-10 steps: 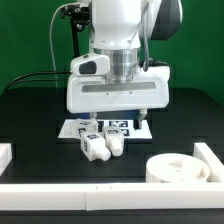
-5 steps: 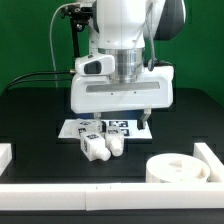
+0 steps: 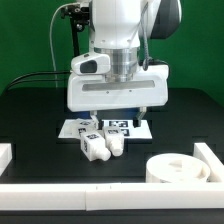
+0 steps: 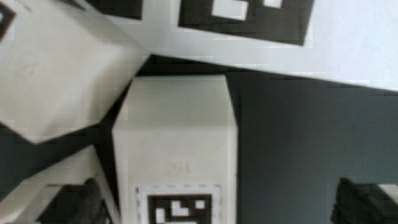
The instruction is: Assemble stool
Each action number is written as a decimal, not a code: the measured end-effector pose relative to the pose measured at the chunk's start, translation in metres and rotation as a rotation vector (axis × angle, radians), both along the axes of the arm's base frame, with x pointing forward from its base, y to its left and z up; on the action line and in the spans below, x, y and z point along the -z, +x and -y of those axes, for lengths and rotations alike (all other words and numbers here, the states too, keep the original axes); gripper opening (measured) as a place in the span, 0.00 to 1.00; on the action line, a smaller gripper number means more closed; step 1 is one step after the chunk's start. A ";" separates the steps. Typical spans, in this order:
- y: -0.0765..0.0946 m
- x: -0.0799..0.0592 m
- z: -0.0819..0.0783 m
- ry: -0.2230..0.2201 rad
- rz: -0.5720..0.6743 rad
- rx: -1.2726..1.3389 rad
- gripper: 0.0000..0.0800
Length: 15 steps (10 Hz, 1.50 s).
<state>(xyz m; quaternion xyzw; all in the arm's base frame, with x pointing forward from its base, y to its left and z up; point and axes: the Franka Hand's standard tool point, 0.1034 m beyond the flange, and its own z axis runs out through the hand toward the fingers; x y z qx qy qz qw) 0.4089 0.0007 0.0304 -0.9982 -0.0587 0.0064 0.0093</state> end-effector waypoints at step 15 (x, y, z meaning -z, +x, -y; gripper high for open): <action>-0.002 -0.002 -0.069 -0.004 0.017 -0.243 0.42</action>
Offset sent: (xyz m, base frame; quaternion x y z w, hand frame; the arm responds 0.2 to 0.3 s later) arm 0.0015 0.0044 -0.0077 -0.0072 0.0104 0.0070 0.9999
